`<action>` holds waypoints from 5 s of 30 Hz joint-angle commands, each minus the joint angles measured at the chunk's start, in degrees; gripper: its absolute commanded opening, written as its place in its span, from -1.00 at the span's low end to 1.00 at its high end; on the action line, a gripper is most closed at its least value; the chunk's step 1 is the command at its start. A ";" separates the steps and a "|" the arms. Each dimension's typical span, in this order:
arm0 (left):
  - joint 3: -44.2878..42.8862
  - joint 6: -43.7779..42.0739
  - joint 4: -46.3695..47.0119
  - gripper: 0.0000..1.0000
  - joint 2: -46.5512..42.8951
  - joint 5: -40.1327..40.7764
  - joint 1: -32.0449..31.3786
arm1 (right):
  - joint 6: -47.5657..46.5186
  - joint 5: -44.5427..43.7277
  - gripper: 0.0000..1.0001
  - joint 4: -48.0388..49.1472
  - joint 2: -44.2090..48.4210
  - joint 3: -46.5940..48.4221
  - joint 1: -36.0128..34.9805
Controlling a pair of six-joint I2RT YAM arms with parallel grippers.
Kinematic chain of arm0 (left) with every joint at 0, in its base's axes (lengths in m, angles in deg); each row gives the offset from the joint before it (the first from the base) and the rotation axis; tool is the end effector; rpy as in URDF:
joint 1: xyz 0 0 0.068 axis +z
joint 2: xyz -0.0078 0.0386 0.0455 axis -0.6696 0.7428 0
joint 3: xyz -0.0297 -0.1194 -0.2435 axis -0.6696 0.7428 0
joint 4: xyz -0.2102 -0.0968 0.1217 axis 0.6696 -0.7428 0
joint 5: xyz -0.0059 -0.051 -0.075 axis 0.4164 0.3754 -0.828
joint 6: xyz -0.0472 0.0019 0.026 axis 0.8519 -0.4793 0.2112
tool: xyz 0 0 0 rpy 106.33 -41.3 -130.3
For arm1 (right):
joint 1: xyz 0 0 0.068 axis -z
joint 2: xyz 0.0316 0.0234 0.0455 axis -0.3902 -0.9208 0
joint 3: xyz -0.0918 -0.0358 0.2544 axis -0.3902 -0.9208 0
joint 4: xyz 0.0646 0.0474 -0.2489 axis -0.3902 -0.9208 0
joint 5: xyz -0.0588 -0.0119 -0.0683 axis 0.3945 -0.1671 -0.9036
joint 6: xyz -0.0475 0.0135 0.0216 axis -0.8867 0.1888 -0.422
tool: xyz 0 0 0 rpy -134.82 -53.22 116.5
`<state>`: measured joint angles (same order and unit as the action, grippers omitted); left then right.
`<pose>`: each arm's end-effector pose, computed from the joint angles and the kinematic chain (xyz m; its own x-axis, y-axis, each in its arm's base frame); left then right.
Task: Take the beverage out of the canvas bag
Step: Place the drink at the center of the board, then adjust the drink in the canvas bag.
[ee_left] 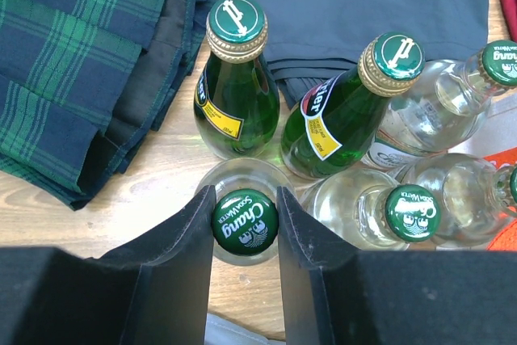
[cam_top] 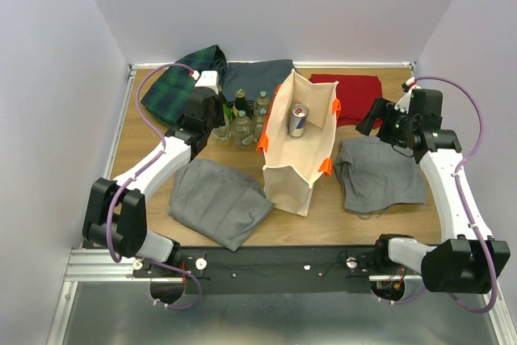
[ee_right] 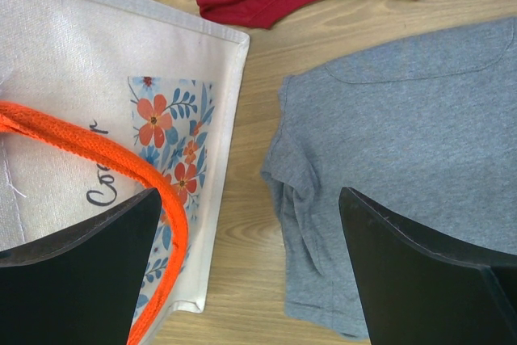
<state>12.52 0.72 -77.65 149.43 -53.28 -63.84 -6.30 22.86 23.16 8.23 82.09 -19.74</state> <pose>0.3094 -0.1141 0.2811 -0.4252 -0.1198 -0.8971 0.0314 0.9886 -0.1469 0.2442 -0.0057 0.3261 -0.6616 0.3222 -0.6772 0.0831 0.9290 0.3607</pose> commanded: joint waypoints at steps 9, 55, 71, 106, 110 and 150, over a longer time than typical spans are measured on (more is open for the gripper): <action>-2.60 0.91 7.52 -1.00 1.23 0.26 0.27 | -0.80 -1.00 1.00 0.23 0.08 0.41 0.38; -3.31 1.09 2.51 -0.19 0.71 -1.05 0.18 | -0.89 -0.47 1.00 0.41 -0.01 -0.03 0.38; -2.34 1.09 2.16 0.00 -0.78 -0.35 0.18 | -0.27 0.76 1.00 0.94 -0.36 0.14 0.38; -23.95 -3.75 -16.20 0.98 -5.71 -26.01 -3.24 | -0.45 0.41 1.00 0.58 1.92 -1.53 0.38; -27.29 -6.11 -18.14 0.98 -4.74 -23.66 -7.19 | -0.54 0.23 1.00 0.41 2.10 -1.44 0.38; -58.50 -11.31 -41.60 0.98 27.78 -18.90 -22.14 | -0.18 -1.26 1.00 0.85 2.10 -2.14 0.38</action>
<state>-44.31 -11.22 -116.71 175.90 -75.95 -85.78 -6.76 22.84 23.29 9.41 81.26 -19.74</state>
